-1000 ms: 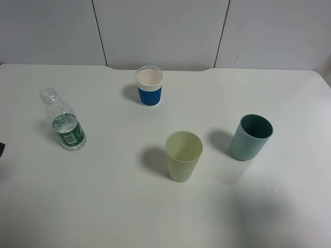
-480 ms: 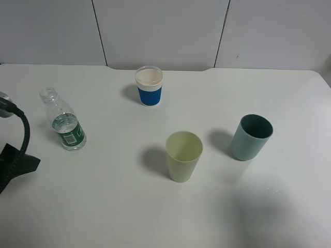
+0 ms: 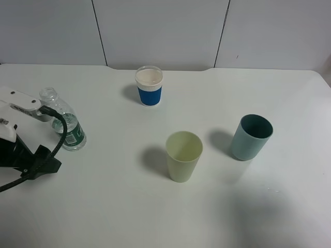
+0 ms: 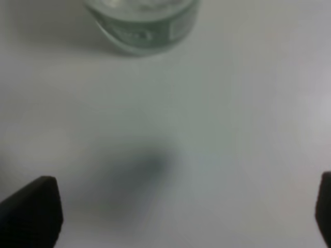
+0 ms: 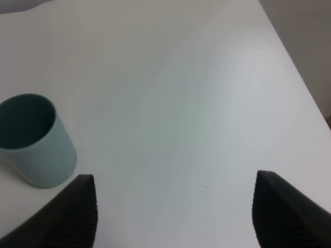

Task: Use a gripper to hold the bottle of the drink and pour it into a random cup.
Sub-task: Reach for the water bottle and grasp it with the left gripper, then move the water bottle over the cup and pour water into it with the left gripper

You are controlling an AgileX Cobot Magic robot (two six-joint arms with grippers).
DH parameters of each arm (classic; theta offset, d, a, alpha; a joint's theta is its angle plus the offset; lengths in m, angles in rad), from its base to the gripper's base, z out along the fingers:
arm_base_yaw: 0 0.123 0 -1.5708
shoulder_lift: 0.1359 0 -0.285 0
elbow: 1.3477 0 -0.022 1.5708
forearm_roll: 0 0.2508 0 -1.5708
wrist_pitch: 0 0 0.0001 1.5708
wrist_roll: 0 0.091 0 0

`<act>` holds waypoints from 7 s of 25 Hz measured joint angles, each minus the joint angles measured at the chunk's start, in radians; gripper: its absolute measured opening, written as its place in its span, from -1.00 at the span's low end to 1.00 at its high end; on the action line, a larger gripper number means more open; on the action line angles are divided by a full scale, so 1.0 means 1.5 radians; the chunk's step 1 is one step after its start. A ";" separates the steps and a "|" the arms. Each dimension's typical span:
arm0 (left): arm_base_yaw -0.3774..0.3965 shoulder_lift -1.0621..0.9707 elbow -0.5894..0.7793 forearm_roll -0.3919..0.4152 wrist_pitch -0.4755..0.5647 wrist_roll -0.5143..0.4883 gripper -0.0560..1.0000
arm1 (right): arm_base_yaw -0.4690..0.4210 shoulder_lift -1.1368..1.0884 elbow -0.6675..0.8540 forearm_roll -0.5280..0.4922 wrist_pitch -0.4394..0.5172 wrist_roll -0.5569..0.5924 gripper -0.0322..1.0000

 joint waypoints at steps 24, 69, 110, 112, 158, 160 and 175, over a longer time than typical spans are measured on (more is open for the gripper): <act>0.000 0.077 0.075 0.041 -0.353 -0.033 0.99 | 0.000 0.000 0.000 0.000 0.000 0.000 0.29; -0.046 0.376 0.128 0.254 -0.952 -0.241 0.99 | 0.000 0.000 0.000 0.000 0.000 0.000 0.29; -0.046 0.369 0.129 0.229 -0.946 -0.243 0.15 | 0.000 0.000 0.000 0.000 0.000 0.000 0.29; -0.046 0.351 0.130 0.222 -0.929 -0.243 0.15 | 0.000 0.000 0.000 0.000 0.000 0.000 0.29; -0.114 0.008 -0.079 -0.338 -0.330 0.379 0.15 | 0.000 0.000 0.000 0.000 0.000 0.000 0.29; -0.138 0.008 -0.079 -0.400 -0.336 0.448 0.15 | 0.000 0.000 0.000 0.000 0.000 0.000 0.29; -0.412 0.054 -0.081 -0.925 -0.731 1.056 0.15 | 0.000 0.000 0.000 0.000 0.000 0.000 0.29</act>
